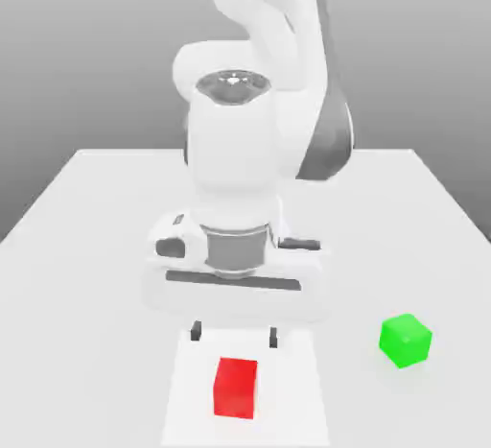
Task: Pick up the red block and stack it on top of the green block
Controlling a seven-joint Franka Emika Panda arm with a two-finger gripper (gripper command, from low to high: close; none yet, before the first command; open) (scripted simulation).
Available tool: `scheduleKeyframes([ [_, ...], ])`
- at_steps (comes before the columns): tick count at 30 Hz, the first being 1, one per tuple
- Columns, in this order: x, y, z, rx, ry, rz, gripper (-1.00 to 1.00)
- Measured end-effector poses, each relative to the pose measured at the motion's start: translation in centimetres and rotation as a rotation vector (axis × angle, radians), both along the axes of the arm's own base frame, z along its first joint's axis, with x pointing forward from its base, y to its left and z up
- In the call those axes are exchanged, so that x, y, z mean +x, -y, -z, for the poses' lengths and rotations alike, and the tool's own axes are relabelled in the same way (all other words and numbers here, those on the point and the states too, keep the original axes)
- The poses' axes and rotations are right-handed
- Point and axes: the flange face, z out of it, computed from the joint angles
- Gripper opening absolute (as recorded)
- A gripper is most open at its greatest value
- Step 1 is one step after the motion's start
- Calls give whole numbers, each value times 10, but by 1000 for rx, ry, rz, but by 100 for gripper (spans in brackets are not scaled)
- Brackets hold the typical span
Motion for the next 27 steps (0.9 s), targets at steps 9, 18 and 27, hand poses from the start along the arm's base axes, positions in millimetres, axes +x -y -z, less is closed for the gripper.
scheduleKeyframes([
  [9, -2, 0, 46, 0, -6, 1, -100],
  [18, -5, -25, -14, 4, -6, 1, -100],
  [27, -67, -199, -41, 8, -8, -33, -100],
])
